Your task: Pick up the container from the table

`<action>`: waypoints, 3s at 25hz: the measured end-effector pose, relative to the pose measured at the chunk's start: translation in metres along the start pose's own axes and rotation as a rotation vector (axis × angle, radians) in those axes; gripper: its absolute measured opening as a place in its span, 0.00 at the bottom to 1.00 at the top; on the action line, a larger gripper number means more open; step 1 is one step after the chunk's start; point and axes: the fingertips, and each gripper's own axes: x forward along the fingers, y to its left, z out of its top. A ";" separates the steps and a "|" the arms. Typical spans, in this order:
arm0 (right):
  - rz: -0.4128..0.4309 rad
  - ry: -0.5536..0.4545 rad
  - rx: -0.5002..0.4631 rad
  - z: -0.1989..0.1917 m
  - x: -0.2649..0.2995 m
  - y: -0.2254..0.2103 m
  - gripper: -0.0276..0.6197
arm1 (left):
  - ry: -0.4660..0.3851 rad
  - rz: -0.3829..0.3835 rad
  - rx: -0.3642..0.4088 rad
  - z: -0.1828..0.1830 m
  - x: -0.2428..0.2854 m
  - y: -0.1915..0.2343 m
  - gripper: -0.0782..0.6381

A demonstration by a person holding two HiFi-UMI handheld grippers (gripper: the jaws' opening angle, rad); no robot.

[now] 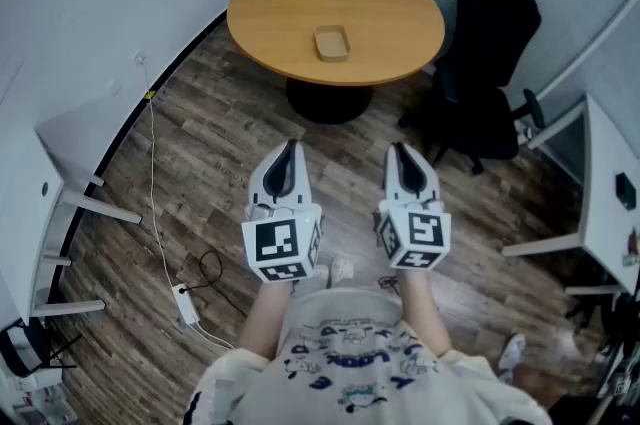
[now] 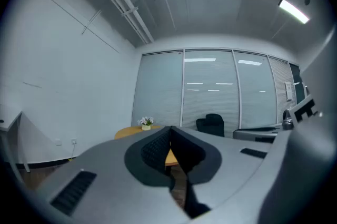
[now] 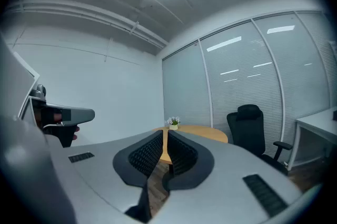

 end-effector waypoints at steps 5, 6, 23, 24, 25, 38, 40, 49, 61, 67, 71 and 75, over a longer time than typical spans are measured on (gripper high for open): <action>0.006 0.003 -0.001 -0.001 0.003 -0.006 0.09 | 0.002 -0.003 0.001 0.002 0.006 -0.003 0.11; 0.005 0.003 0.003 -0.001 0.004 -0.007 0.09 | 0.003 -0.004 0.002 0.002 0.007 -0.003 0.11; 0.014 0.005 0.027 -0.008 0.013 -0.026 0.09 | 0.013 0.012 0.003 -0.002 0.020 -0.016 0.11; 0.018 0.003 0.029 -0.007 0.014 -0.028 0.09 | 0.012 0.016 0.005 -0.003 0.022 -0.016 0.11; 0.021 0.002 0.031 -0.007 0.016 -0.030 0.09 | 0.013 0.021 0.004 -0.003 0.024 -0.016 0.11; 0.088 0.028 0.030 -0.018 0.047 -0.053 0.09 | 0.041 0.081 -0.047 -0.021 0.053 -0.026 0.11; 0.092 0.038 0.036 -0.022 0.052 -0.053 0.09 | 0.051 0.087 -0.051 -0.024 0.057 -0.025 0.11; 0.098 0.055 0.040 -0.028 0.083 -0.058 0.09 | 0.064 0.087 -0.058 -0.028 0.094 -0.019 0.11; 0.061 0.057 0.021 -0.023 0.188 -0.071 0.06 | 0.053 0.066 -0.080 -0.022 0.197 0.025 0.12; 0.047 0.076 0.014 -0.016 0.254 -0.070 0.06 | 0.084 0.039 -0.085 -0.021 0.262 0.054 0.12; 0.021 0.087 0.020 -0.013 0.293 -0.074 0.06 | 0.090 0.032 -0.095 -0.017 0.300 0.072 0.12; 0.007 0.087 0.031 -0.011 0.330 -0.076 0.06 | 0.096 0.018 -0.099 -0.016 0.335 0.088 0.12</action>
